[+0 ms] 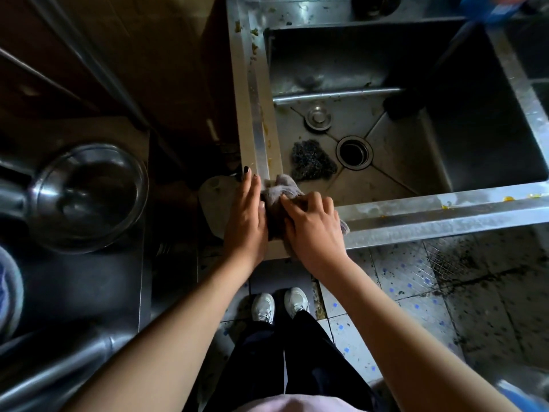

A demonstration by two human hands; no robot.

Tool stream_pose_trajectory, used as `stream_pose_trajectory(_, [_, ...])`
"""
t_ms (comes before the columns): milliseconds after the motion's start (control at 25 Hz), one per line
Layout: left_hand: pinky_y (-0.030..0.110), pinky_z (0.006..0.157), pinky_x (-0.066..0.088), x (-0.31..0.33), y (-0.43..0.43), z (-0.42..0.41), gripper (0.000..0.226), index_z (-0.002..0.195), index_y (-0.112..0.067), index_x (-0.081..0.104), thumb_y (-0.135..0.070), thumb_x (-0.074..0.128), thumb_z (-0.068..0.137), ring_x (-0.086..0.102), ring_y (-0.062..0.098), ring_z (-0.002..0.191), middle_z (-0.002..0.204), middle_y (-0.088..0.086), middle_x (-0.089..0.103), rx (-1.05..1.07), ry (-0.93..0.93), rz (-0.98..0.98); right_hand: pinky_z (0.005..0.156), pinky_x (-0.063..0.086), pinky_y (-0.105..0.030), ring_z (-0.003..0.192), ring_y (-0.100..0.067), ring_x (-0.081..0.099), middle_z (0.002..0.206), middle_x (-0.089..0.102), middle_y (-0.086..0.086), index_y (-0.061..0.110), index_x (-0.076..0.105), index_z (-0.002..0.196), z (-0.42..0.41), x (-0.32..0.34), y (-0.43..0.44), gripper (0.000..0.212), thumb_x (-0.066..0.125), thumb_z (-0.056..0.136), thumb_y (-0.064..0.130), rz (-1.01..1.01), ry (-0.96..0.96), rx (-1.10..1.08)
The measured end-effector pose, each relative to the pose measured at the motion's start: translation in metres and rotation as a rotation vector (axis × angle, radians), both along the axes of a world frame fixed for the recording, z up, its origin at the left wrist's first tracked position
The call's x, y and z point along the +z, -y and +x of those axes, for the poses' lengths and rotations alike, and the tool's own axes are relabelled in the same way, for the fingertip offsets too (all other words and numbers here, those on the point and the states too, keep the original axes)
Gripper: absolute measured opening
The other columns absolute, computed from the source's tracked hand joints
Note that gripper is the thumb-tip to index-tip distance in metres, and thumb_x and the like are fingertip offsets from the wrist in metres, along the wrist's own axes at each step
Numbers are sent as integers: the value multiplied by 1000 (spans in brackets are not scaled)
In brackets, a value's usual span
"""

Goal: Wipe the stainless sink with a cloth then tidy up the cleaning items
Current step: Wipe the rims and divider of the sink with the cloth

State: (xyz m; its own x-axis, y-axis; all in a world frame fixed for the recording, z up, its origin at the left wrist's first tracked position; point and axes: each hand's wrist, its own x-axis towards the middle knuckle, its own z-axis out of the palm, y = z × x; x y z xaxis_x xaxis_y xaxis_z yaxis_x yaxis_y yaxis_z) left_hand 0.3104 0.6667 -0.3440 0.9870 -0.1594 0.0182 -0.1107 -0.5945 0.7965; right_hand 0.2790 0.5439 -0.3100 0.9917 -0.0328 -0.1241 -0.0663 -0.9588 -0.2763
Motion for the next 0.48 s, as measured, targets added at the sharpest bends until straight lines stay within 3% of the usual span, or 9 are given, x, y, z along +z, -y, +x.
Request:
stream_pose_trajectory(80, [23, 113, 12, 0, 1, 0, 47, 141, -2, 24, -2, 34, 95, 9, 9, 136, 153, 13, 12, 5, 3, 3, 85, 39, -42, 104, -36, 44, 119, 50, -13, 30, 49, 131, -13, -1, -1, 45, 50, 87, 35, 3, 24, -40])
stream_pose_trajectory(280, [20, 112, 9, -1, 1, 3, 47, 140, 0, 25, 0, 34, 93, 9, 11, 135, 152, 15, 14, 18, 11, 12, 92, 29, -45, 115, -32, 33, 128, 41, -8, 40, 33, 136, 24, -11, -8, 47, 40, 90, 43, 1, -54, -133])
stream_pose_trajectory(480, [22, 112, 11, 1, 1, 2, 47, 139, 2, 26, 2, 34, 93, 14, 23, 140, 152, 18, 14, 3, 19, 42, 93, 30, -47, 116, -34, 36, 129, 41, -11, 38, 28, 140, 42, -14, -8, 48, 38, 93, 43, 64, -100, -145])
